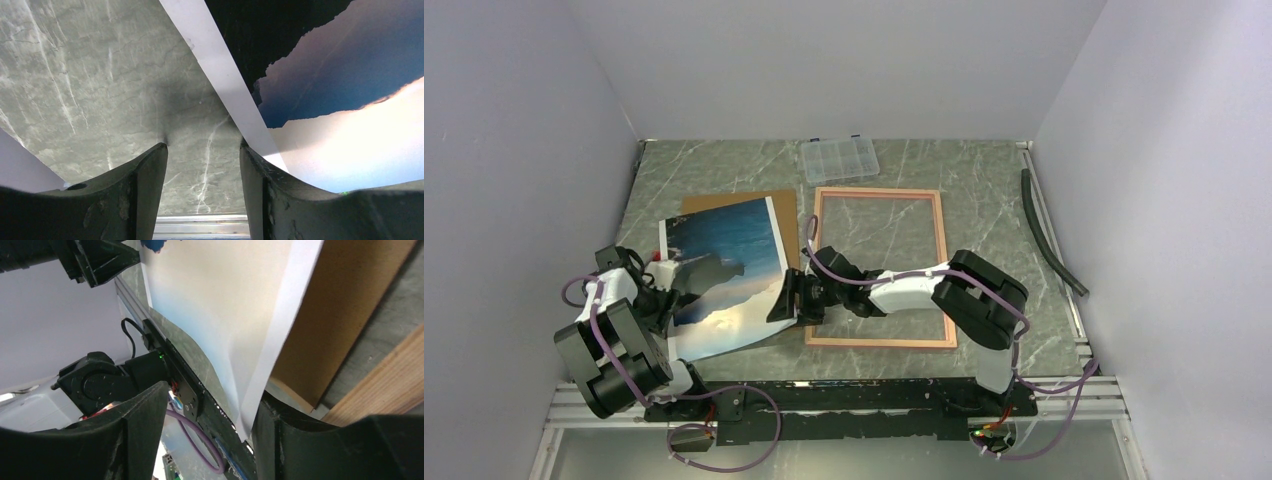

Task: Put the photo into the frame
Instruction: Pick up the photo at the center of the board.

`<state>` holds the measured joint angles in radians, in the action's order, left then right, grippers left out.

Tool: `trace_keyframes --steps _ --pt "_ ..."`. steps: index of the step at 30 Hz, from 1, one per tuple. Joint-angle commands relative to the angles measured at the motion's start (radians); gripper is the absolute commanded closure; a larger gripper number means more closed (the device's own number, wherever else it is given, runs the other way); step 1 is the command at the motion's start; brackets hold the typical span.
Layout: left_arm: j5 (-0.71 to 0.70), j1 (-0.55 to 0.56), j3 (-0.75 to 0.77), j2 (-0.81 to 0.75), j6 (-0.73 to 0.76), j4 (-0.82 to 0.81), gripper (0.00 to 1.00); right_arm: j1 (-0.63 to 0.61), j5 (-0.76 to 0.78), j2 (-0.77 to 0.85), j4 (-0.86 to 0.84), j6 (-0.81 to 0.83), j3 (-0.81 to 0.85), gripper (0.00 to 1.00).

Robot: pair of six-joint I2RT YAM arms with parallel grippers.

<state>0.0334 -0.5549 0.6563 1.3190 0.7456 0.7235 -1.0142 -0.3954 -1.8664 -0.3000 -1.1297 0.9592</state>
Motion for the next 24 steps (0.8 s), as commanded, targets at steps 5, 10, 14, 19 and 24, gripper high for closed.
trace_keyframes --steps 5,10,14,19,24 --pt "0.043 0.004 -0.01 -0.014 0.018 0.016 0.4 0.003 0.038 0.038 -0.028 0.007 0.001 0.56" --pt "0.061 0.004 0.036 -0.011 0.003 0.051 0.37 0.002 0.084 0.059 0.119 0.103 0.085 0.93" --pt "0.094 0.004 0.138 -0.01 -0.027 0.122 0.26 0.003 0.148 0.118 0.265 0.231 0.183 1.0" --pt "0.155 0.003 0.283 -0.018 -0.087 0.217 0.06 0.005 0.297 0.282 0.477 0.39 0.268 1.0" --pt "0.186 0.003 0.378 0.006 -0.116 0.257 0.06 0.008 0.517 0.422 0.832 0.57 0.461 1.0"
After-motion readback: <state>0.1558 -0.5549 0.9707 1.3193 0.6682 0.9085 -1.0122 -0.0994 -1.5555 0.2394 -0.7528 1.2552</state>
